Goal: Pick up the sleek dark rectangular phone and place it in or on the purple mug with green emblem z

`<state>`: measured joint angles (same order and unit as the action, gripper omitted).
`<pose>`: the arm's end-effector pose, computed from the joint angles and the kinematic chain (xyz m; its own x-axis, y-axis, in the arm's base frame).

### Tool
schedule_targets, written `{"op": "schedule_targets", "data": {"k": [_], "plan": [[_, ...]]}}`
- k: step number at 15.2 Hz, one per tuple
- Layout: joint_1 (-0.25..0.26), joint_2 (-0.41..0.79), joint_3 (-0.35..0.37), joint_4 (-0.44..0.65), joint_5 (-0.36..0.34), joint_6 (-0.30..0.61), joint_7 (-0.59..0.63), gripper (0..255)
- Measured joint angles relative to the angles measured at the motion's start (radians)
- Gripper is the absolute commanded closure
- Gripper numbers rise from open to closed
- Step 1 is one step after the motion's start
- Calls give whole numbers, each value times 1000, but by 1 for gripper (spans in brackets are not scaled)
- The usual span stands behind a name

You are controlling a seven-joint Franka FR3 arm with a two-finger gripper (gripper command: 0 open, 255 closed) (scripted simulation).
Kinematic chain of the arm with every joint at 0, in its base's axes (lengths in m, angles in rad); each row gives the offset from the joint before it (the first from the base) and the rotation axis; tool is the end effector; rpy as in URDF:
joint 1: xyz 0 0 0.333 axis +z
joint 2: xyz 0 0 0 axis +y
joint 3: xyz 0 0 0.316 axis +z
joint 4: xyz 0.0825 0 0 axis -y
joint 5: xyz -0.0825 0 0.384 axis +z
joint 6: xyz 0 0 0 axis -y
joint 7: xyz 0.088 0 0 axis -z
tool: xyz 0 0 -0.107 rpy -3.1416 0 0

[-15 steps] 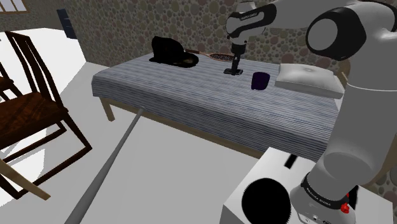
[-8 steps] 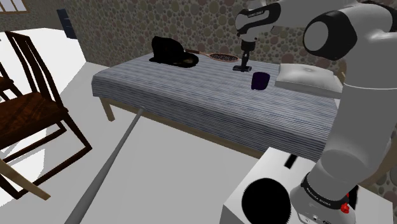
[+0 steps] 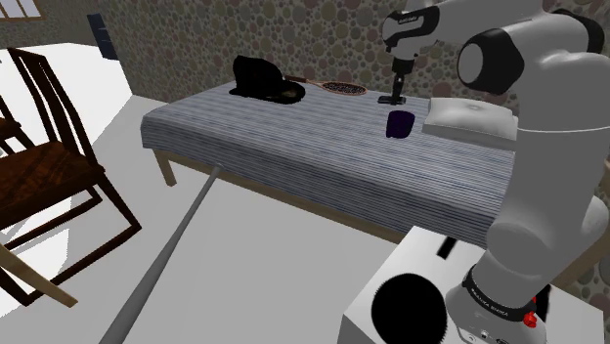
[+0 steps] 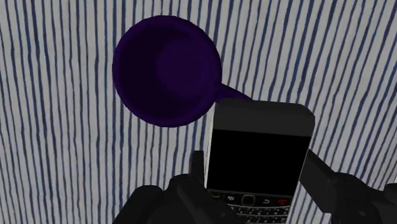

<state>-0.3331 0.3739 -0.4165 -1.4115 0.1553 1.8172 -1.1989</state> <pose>0.5291 -0.4154 0.5086 0.9013 0.4324 0.0270 0.4304 -0.9008 0.0573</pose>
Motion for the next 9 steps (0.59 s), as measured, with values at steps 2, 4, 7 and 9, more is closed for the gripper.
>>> {"op": "schedule_targets", "data": {"k": [2,4,7,9], "plan": [[-41,44,-6,56,21,-16,-42,255],[-81,72,-13,103,37,-38,-81,255],[-101,96,-14,111,48,-25,-104,255],[-102,101,-13,92,51,-2,-109,255]]}}
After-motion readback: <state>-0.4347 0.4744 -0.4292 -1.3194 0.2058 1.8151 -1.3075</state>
